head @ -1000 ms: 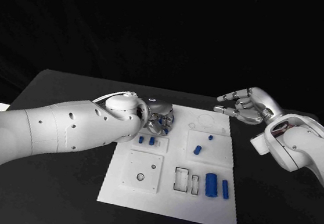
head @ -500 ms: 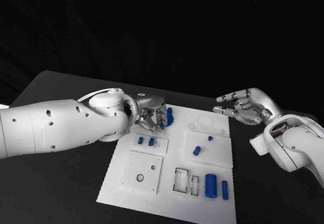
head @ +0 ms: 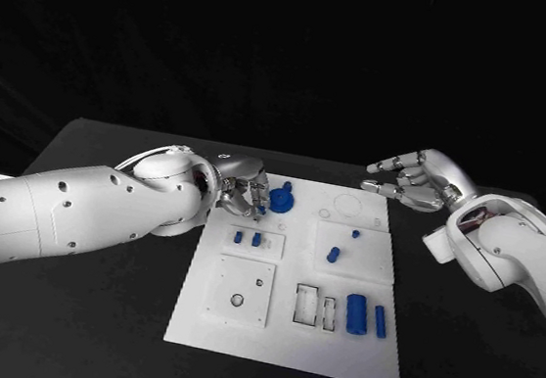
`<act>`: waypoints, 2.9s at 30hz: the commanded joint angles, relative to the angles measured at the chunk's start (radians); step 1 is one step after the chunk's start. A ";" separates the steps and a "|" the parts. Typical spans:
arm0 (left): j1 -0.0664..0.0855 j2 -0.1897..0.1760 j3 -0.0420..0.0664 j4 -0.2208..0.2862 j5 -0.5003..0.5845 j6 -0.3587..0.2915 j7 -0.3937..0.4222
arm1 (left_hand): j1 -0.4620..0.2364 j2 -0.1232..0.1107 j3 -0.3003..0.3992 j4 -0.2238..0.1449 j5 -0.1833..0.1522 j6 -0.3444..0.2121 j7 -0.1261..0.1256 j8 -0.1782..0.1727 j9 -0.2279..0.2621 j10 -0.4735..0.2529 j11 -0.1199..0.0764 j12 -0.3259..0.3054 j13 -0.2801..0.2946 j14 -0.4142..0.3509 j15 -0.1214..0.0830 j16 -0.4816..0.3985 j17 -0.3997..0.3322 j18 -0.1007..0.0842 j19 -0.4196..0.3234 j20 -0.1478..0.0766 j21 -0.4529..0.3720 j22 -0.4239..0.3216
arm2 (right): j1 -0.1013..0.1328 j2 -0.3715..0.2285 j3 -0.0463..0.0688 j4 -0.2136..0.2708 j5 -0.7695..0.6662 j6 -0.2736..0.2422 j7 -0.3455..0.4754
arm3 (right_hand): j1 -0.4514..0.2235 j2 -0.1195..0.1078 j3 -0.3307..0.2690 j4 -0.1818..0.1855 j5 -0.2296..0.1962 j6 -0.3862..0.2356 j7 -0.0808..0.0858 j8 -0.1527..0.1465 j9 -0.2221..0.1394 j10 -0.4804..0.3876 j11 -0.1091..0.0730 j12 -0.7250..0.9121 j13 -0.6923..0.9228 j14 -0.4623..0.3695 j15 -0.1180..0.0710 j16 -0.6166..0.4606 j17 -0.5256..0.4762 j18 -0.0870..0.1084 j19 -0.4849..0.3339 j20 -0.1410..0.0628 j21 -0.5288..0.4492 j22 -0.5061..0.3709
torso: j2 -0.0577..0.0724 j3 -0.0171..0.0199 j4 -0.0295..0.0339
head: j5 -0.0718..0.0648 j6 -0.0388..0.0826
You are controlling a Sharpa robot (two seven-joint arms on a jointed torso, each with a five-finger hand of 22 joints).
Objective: Assemble the parts on the task board
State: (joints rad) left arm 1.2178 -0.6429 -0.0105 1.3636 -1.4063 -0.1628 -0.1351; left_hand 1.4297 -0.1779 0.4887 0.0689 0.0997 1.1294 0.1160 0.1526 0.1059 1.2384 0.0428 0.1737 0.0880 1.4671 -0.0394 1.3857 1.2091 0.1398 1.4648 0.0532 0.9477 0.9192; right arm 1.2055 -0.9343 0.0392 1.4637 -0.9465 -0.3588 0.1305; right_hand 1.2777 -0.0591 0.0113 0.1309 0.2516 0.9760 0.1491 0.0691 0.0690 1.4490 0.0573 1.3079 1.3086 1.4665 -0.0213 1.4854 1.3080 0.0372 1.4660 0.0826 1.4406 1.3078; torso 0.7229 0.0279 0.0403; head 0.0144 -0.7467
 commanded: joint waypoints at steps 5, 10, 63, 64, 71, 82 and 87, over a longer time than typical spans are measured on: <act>-0.001 0.003 0.000 -0.015 0.021 0.033 -0.027 | -0.011 0.001 -0.002 -0.001 -0.004 0.006 -0.003 -0.006 -0.002 0.008 0.002 -0.008 -0.001 0.042 -0.001 0.007 -0.001 -0.016 0.032 -0.002 0.005 0.001 | -0.001 0.000 0.000 0.001 -0.004 0.010 0.008 | -0.002 0.010 -0.003 0.000 0.004 0.002 -0.004 0.000 0.002 -0.005 0.000 -0.001 0.100 0.069 0.002 -0.005 0.101 0.017 -0.006 0.001 -0.006 0.006 | 0.001 0.0000 -0.0009 | 0.002 -0.002; -0.005 0.005 -0.001 -0.023 0.021 0.056 -0.036 | -0.011 0.001 -0.002 -0.001 -0.004 0.006 -0.003 -0.006 -0.002 0.008 0.002 -0.008 -0.001 0.042 -0.001 0.007 -0.001 -0.016 0.032 -0.002 0.005 0.001 | -0.001 0.000 0.000 0.002 -0.004 0.010 0.007 | -0.002 0.010 -0.003 0.000 0.004 0.002 -0.004 0.000 0.002 -0.005 0.000 -0.001 0.100 0.069 0.002 -0.005 0.101 0.017 -0.006 0.001 -0.006 0.006 | 0.001 0.0001 -0.0008 | 0.001 -0.006; -0.016 0.027 -0.004 -0.034 -0.020 0.094 -0.063 | -0.034 -0.016 -0.006 -0.007 -0.003 -0.016 0.008 -0.029 -0.011 -0.010 0.013 -0.037 -0.005 0.039 0.007 0.005 -0.011 -0.019 0.029 0.003 0.017 0.018 | -0.001 0.003 0.000 0.000 -0.004 0.013 0.009 | -0.001 0.011 -0.005 0.000 0.007 0.003 -0.004 0.001 0.002 -0.005 0.000 -0.001 0.100 0.069 0.002 -0.005 0.101 0.018 -0.006 0.001 -0.007 0.005 | 0.000 0.0003 -0.0006 | 0.003 -0.010; -0.016 0.027 -0.004 -0.034 -0.020 0.093 -0.065 | -0.038 -0.022 -0.007 -0.007 -0.003 -0.030 0.015 -0.039 -0.015 -0.019 0.018 -0.044 -0.007 0.038 0.011 0.004 -0.014 -0.020 0.028 0.005 0.015 0.017 | -0.001 0.003 0.000 -0.001 -0.004 0.013 0.009 | -0.001 0.011 -0.005 0.000 0.007 0.003 -0.004 0.001 0.002 -0.005 0.000 -0.001 0.100 0.069 0.002 -0.005 0.101 0.018 -0.006 0.001 -0.007 0.005 | 0.000 0.0000 -0.0005 | 0.002 -0.011; -0.016 0.024 -0.004 -0.031 -0.020 0.082 -0.070 | -0.054 -0.042 -0.014 -0.008 0.001 -0.093 0.024 -0.080 -0.032 -0.064 0.032 -0.074 -0.015 0.034 0.023 -0.003 -0.034 -0.020 0.023 0.014 0.007 0.012 | -0.001 0.003 0.000 -0.002 -0.004 0.013 0.007 | -0.001 0.011 -0.006 0.000 0.007 0.003 -0.004 0.001 0.002 -0.007 0.000 -0.005 0.097 0.068 0.002 -0.007 0.097 0.018 -0.008 0.001 -0.009 0.002 | 0.000 0.0000 -0.0005 | 0.002 -0.011; -0.016 0.016 -0.004 -0.028 -0.014 0.070 -0.074 | -0.061 -0.049 -0.035 -0.011 0.004 -0.172 0.023 -0.091 -0.042 -0.100 0.036 -0.091 -0.016 0.030 0.026 -0.009 -0.054 -0.015 0.019 0.021 -0.006 0.004 | -0.001 0.002 0.000 -0.009 -0.013 0.037 -0.026 | 0.007 0.015 -0.015 0.002 -0.001 -0.003 -0.004 -0.001 0.001 -0.112 -0.002 -0.218 -0.040 0.056 0.000 -0.040 0.050 0.033 -0.039 -0.001 -0.053 -0.072 | 0.000 -0.0001 -0.0011 | 0.000 -0.011; -0.016 -0.001 -0.004 -0.020 0.002 0.059 -0.073 | -0.061 -0.049 -0.061 -0.012 0.006 -0.195 0.022 -0.089 -0.042 -0.128 0.041 -0.101 -0.018 0.027 0.029 -0.014 -0.067 -0.012 0.017 0.024 -0.022 -0.010 | -0.001 0.001 0.000 -0.017 -0.048 0.076 -0.068 | 0.051 0.031 0.002 0.002 -0.009 0.013 -0.007 0.006 0.004 -0.385 0.006 -0.750 -0.414 0.043 -0.002 -0.082 0.002 0.049 -0.073 -0.003 -0.114 -0.162 | 0.000 -0.0006 -0.0013 | -0.003 -0.008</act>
State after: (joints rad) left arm 1.2019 -0.6419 -0.0150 1.3399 -1.4186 -0.0916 -0.2064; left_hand 1.3745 -0.2252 0.4292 0.0564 0.0997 0.9410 0.1352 0.0649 0.0644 1.1124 0.0850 0.0750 0.0709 1.4638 -0.0175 1.3777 1.1429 0.1399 1.4684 0.0712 0.9290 0.9099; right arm 1.2053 -0.9331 0.0392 1.4477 -0.9565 -0.3334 0.1022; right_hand 1.3270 -0.0259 0.0094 0.1337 0.2429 0.9811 0.1404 0.0691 0.0720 1.0760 0.0649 0.5691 0.8997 1.4665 -0.0214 1.4054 1.3080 0.0770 1.3961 0.0806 1.3279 1.1488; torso 0.7227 0.0276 0.0390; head 0.0129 -0.7566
